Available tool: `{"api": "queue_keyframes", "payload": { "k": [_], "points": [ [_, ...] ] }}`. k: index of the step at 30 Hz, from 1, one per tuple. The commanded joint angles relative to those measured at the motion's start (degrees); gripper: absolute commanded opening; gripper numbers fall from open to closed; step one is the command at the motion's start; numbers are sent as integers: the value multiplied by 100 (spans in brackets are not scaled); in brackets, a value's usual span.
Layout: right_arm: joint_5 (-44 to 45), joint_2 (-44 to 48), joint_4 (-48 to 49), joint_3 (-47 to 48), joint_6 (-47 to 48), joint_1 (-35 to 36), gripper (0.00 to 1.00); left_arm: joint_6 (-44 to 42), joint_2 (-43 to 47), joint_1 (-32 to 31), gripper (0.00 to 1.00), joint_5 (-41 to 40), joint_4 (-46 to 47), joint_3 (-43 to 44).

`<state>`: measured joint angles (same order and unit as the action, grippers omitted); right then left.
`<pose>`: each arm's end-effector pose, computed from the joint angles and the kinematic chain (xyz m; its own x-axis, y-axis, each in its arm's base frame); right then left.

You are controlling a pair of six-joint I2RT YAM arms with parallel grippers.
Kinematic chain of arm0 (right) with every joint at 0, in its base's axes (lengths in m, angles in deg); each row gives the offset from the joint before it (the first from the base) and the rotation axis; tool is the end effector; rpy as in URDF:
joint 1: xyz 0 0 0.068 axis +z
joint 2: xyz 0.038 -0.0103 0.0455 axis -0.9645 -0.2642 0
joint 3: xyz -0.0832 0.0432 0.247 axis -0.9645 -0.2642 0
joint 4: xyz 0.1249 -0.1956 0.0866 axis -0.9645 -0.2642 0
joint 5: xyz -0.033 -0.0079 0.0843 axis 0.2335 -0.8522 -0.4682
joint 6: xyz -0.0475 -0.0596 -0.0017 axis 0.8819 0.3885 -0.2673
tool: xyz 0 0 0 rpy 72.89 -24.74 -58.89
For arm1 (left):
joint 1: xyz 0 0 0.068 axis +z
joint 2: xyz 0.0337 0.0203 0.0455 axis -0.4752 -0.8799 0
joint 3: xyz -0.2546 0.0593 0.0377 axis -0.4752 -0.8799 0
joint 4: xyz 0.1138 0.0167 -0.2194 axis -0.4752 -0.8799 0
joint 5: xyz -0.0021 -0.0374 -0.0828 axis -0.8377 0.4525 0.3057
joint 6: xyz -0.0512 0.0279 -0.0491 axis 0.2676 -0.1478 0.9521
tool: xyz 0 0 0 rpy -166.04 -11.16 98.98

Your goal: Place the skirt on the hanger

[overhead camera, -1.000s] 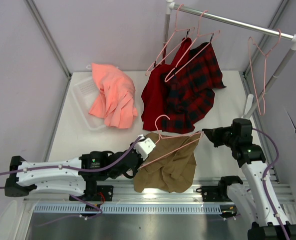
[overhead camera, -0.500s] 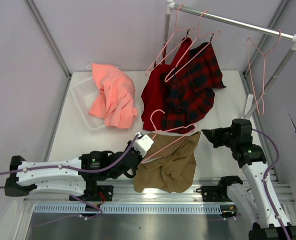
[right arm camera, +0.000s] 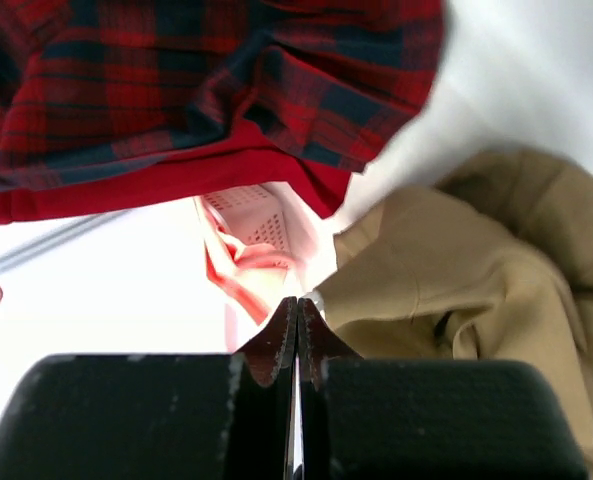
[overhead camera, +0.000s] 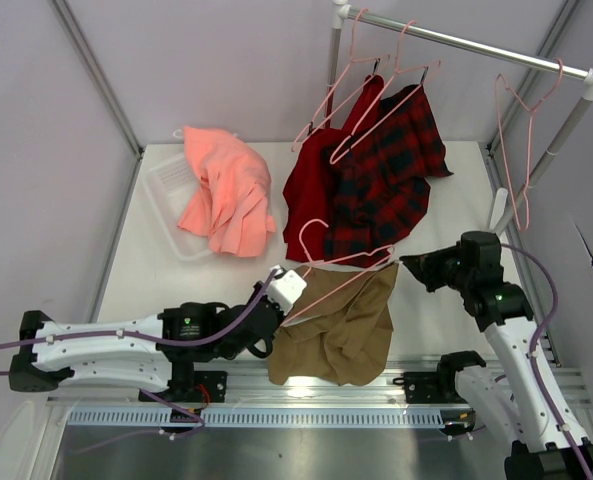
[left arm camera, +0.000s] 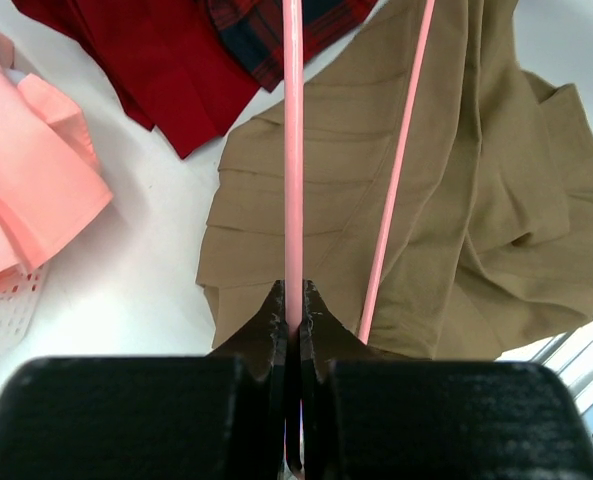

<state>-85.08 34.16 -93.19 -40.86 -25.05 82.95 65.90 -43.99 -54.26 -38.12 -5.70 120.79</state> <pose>0.1633 0.0380 0.2583 -0.4139 0.9103 -0.0066 0.5423 0.2523 0.8014 0.0652 -0.1925 0.2809 -0.2549 0.4234 -0.8693 0.6721 0.7239 0.1555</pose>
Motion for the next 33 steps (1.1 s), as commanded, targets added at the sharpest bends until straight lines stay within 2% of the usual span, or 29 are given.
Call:
{"api": "queue_keyframes", "payload": {
  "k": [1,9,12,16,21,27,33],
  "points": [
    [-338,-351,348,620,1537,-176,0,230,282,-95,0,4,-204,113],
    [-261,-1283,-618,1534,4614,-203,0,266,714,-280,0,295,-29,-108],
    [-365,-1276,-540,1570,5241,-203,0,187,626,-324,0,488,41,-160],
    [-1068,-1092,-93,1491,5515,-203,0,257,345,-359,0,348,-20,-135],
    [-1438,-968,-372,1657,6183,-203,0,371,379,-368,0,6,-117,-134],
    [-1079,-898,-908,1641,6658,-203,0,451,879,-368,0,-109,-187,-108],
    [-841,-792,-847,1377,6623,-212,0,494,1224,-359,0,-127,-389,-143]
  ]
}}
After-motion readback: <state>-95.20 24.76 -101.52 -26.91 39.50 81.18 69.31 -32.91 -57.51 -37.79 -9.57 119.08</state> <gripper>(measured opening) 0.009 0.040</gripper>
